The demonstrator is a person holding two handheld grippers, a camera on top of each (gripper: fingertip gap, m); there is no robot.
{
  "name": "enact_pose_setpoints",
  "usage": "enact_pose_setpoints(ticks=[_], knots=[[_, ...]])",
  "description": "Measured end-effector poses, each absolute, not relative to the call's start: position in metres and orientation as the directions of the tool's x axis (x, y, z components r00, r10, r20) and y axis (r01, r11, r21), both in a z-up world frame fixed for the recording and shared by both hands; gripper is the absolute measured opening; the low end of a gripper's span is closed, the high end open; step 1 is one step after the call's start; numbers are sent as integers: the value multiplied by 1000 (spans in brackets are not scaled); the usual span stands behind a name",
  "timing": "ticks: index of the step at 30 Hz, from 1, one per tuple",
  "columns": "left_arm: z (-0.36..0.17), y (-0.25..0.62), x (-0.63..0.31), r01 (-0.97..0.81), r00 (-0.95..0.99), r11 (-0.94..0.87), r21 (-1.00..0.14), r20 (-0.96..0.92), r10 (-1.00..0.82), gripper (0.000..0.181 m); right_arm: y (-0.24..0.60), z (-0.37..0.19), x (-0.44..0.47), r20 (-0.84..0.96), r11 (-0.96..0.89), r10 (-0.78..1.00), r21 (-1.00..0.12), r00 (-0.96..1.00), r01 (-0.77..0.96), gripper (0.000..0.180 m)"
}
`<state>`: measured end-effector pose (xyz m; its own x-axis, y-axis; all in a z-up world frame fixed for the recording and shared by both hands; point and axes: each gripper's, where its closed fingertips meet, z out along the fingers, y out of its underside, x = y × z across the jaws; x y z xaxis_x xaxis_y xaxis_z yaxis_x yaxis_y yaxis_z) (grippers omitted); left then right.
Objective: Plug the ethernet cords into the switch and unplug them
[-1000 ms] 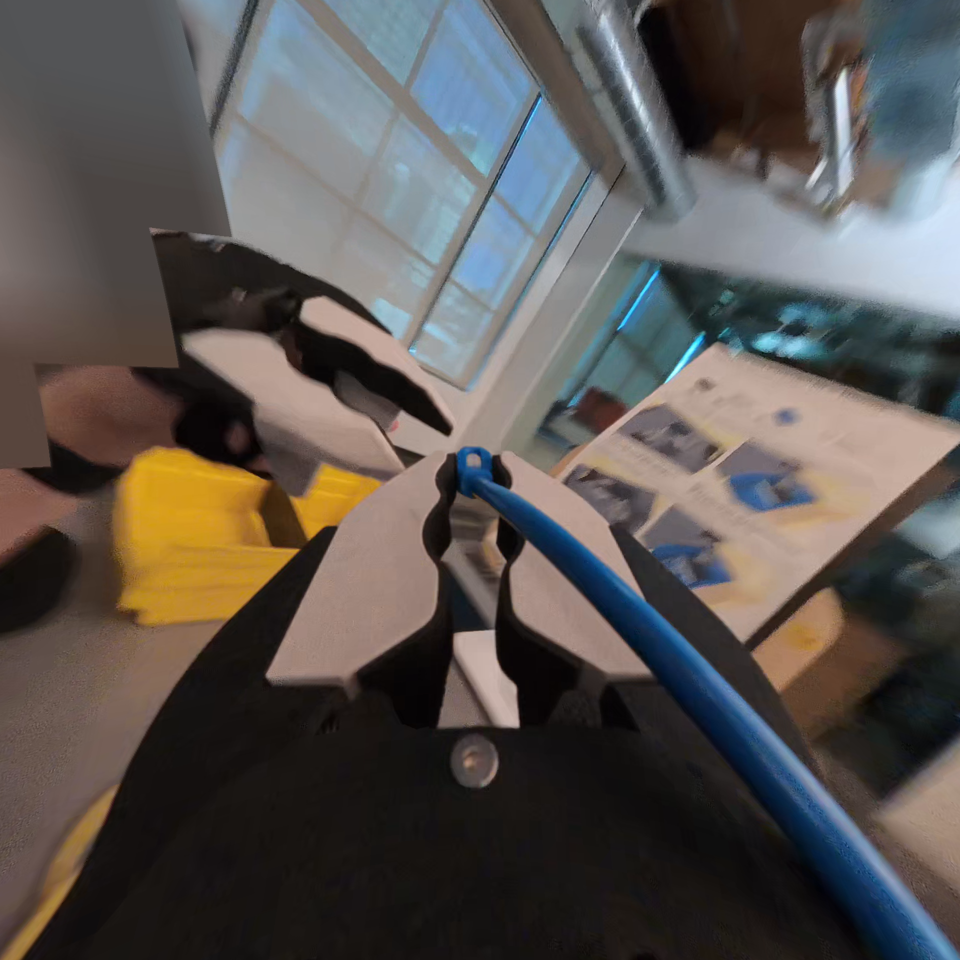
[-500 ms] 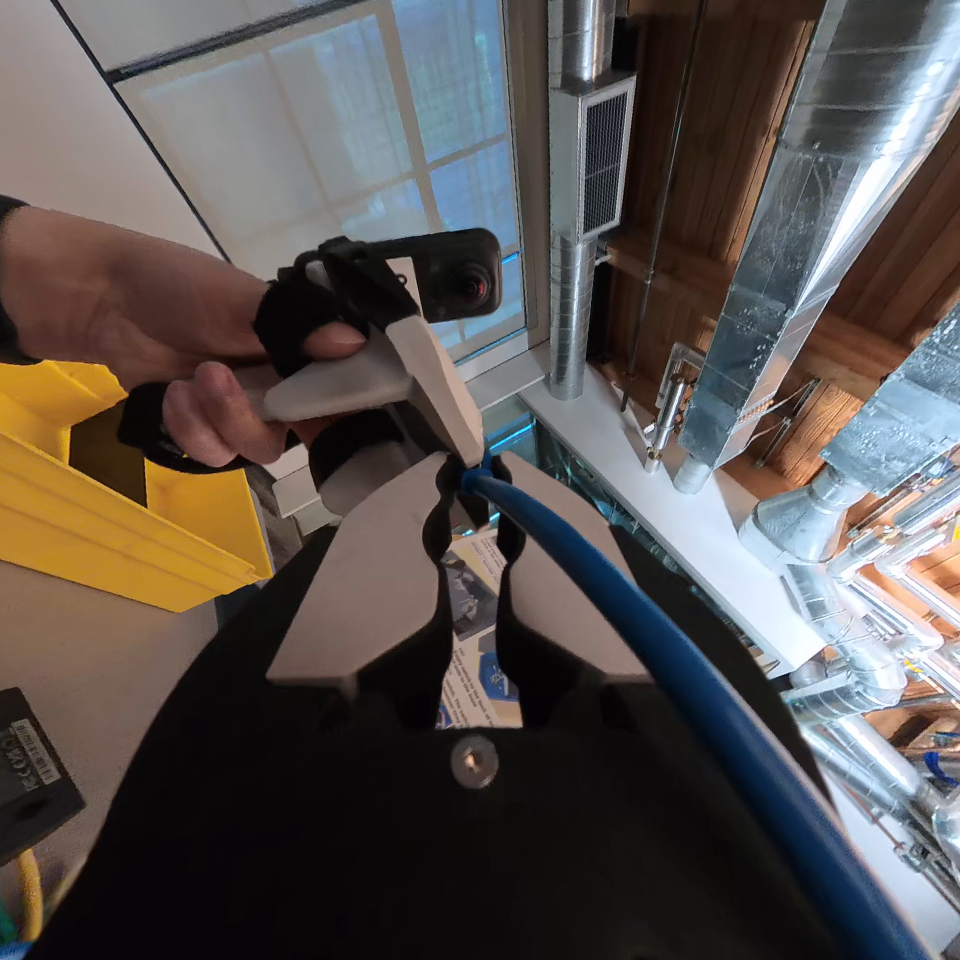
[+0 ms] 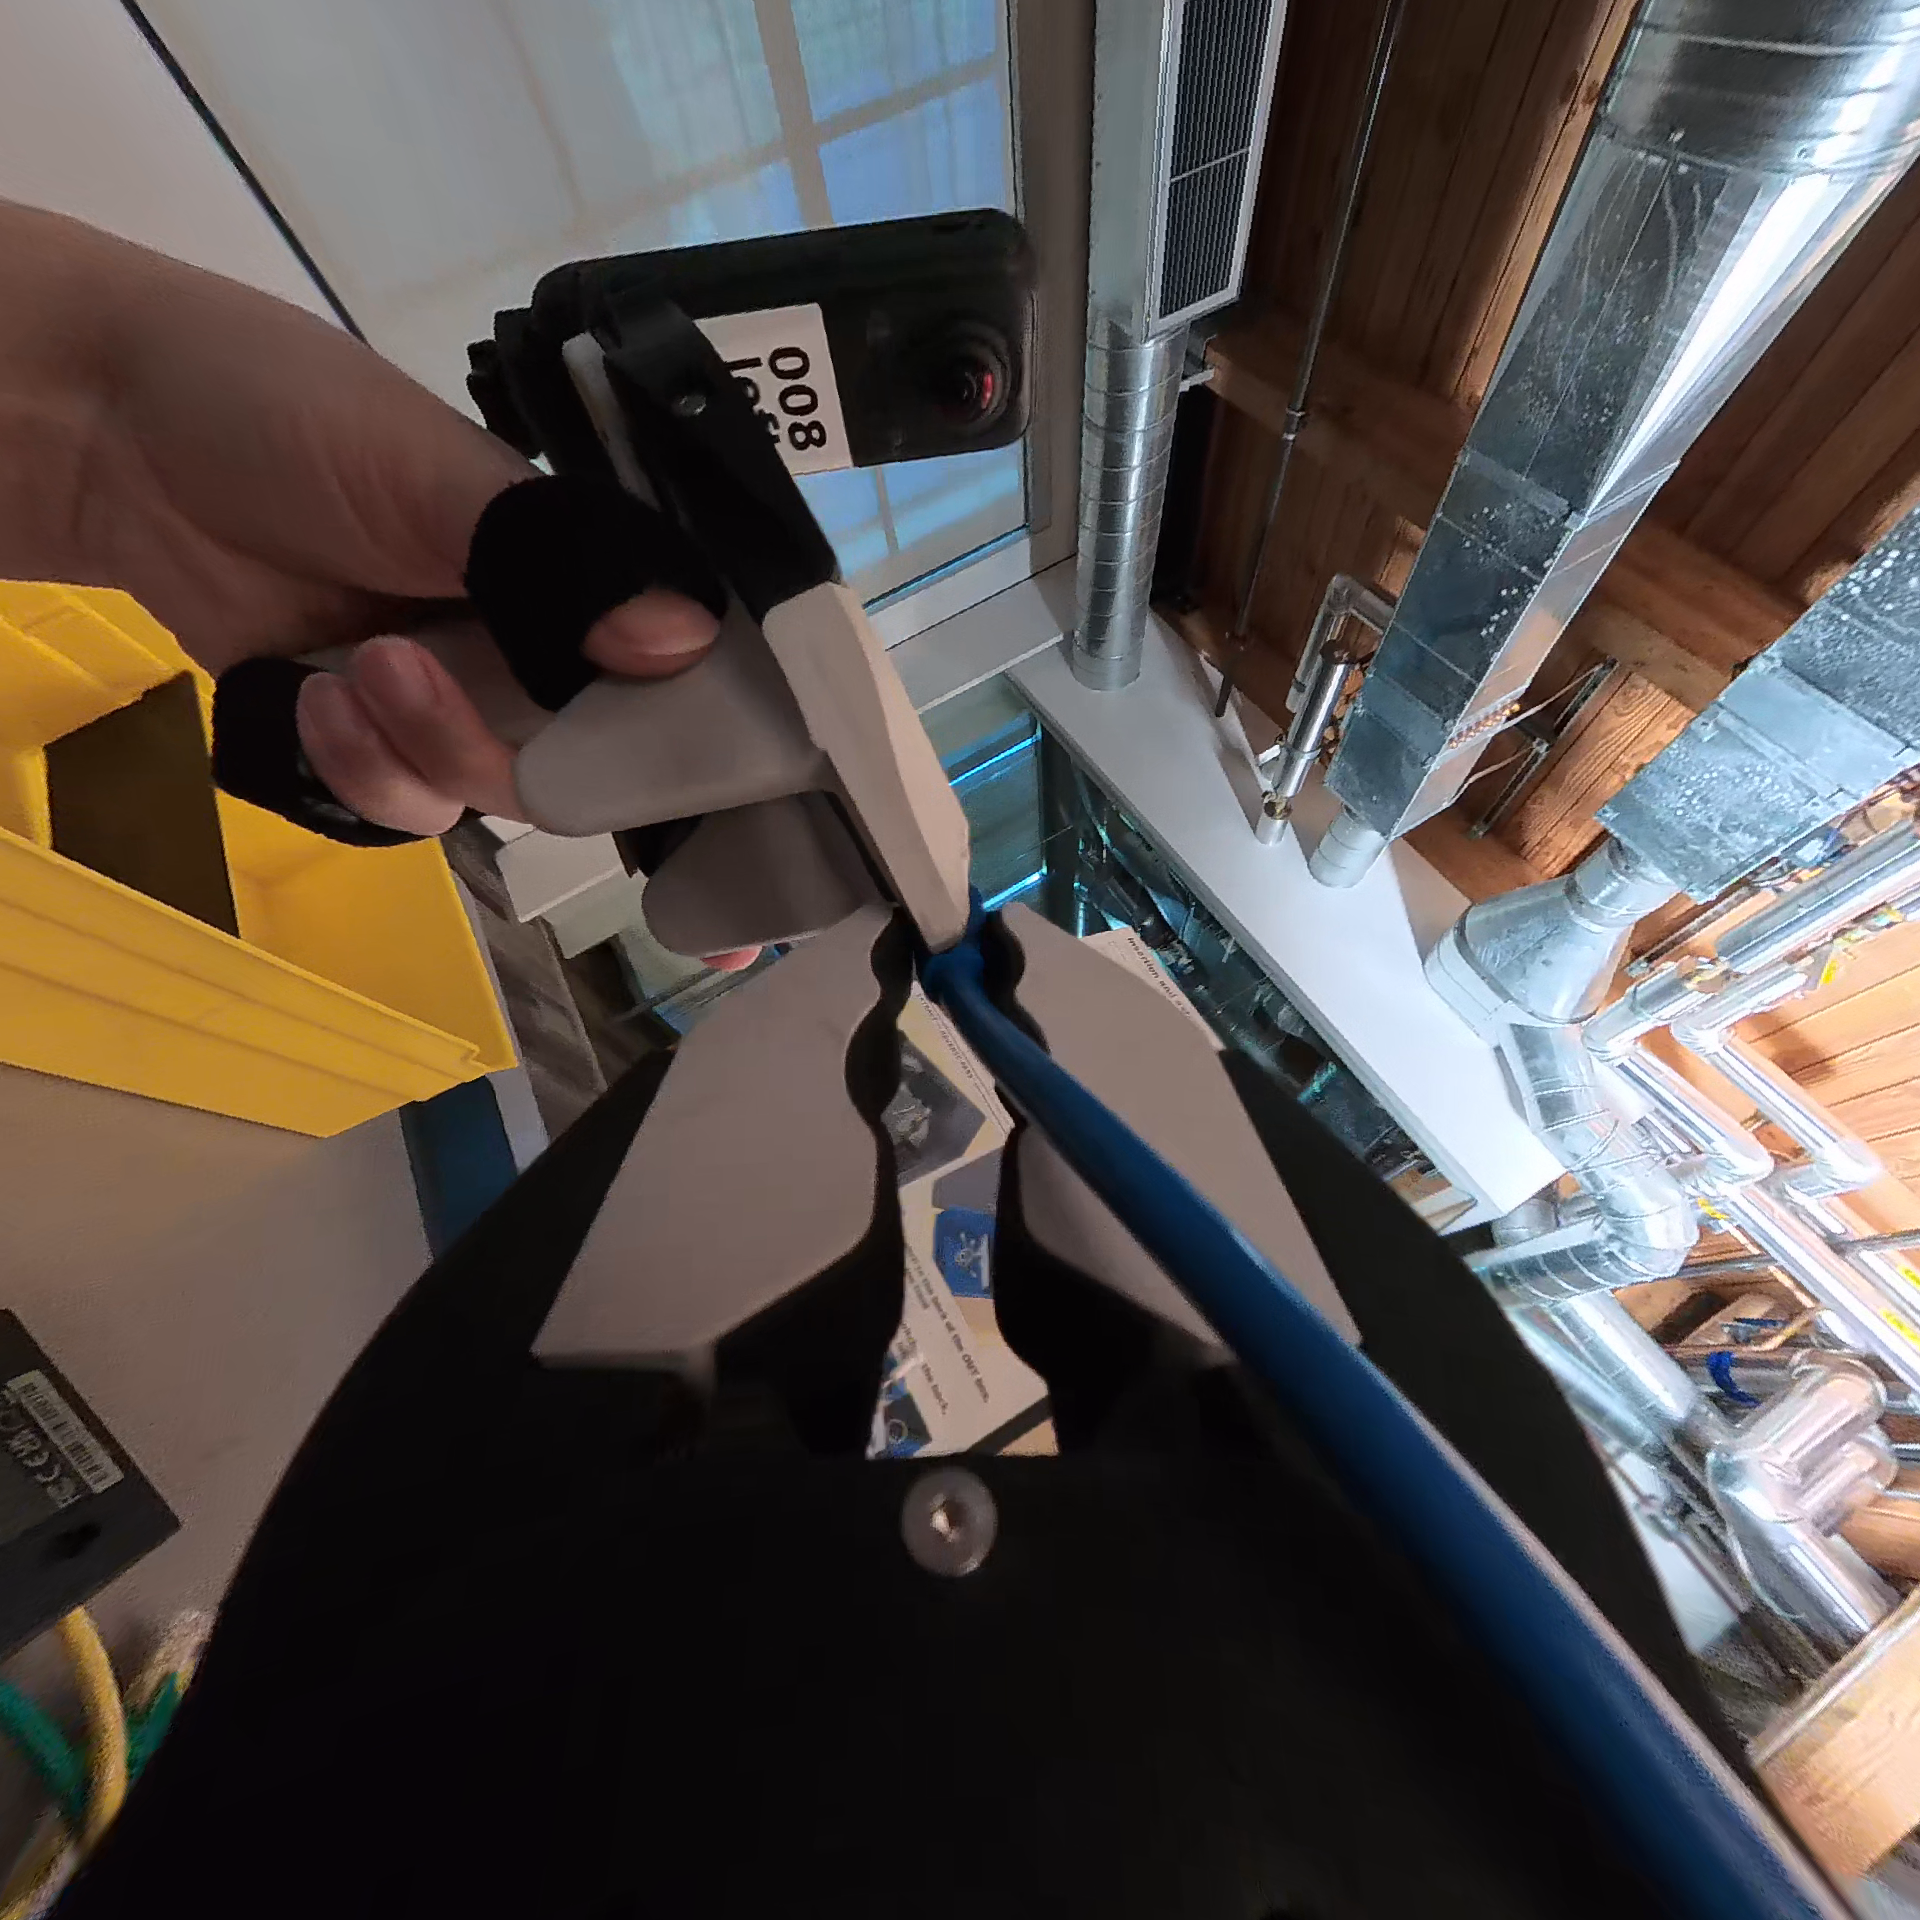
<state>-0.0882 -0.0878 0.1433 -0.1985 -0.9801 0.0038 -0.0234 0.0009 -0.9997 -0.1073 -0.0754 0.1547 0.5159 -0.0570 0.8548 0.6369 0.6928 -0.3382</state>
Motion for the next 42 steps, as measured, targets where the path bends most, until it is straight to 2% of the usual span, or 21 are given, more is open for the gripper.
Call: enact_pose_setpoints(ticks=[7, 11, 15, 17, 18, 20, 23, 28, 32, 39, 42], knots=[[141, -85, -88, -38, -174, 11, -999, -4, -985, 29, -71, 152, -107, 848, 657, -8, -395, 530, 642, 13], [143, -82, -92, -35, -151, 13, -999, -7, -989, 31, -73, 151, -107, 859, 652, -20, -376, 511, 658, 13], [155, -41, -121, 14, 88, 13, -1000, -12, -996, 47, -73, 160, -92, 856, 631, -52, -371, 514, 681, 13], [141, -7, -137, -52, 270, -38, -998, 23, -963, 47, -76, 169, -78, 845, 619, -70, -380, 530, 687, 13], [123, 9, -142, -141, 358, -73, -987, 17, -933, 51, -78, 173, -71, 839, 616, -71, -389, 539, 685, 13], [82, 26, -141, -332, 417, -133, -934, -18, -909, 59, -82, 182, -58, 826, 611, -83, -401, 558, 683, 13], [26, 31, -119, -504, 361, -201, -840, 7, -933, 63, -86, 190, -43, 816, 590, -104, -410, 569, 696, 13], [-61, 41, -121, -809, 286, -198, -553, -76, -955, 65, -90, 195, -31, 809, 579, -114, -417, 576, 701, 13], [-98, 40, -118, -897, 148, -75, -435, -138, -979, 70, -89, 196, -28, 811, 569, -111, -422, 574, 706, 13], [-141, 28, -119, -954, 100, -86, -287, -35, -994, 89, -90, 197, -26, 811, 567, -103, -428, 575, 704, 13], [-154, 28, -123, -971, 95, -87, -221, -28, -995, 82, -91, 197, -25, 810, 565, -103, -430, 577, 704, 13]])
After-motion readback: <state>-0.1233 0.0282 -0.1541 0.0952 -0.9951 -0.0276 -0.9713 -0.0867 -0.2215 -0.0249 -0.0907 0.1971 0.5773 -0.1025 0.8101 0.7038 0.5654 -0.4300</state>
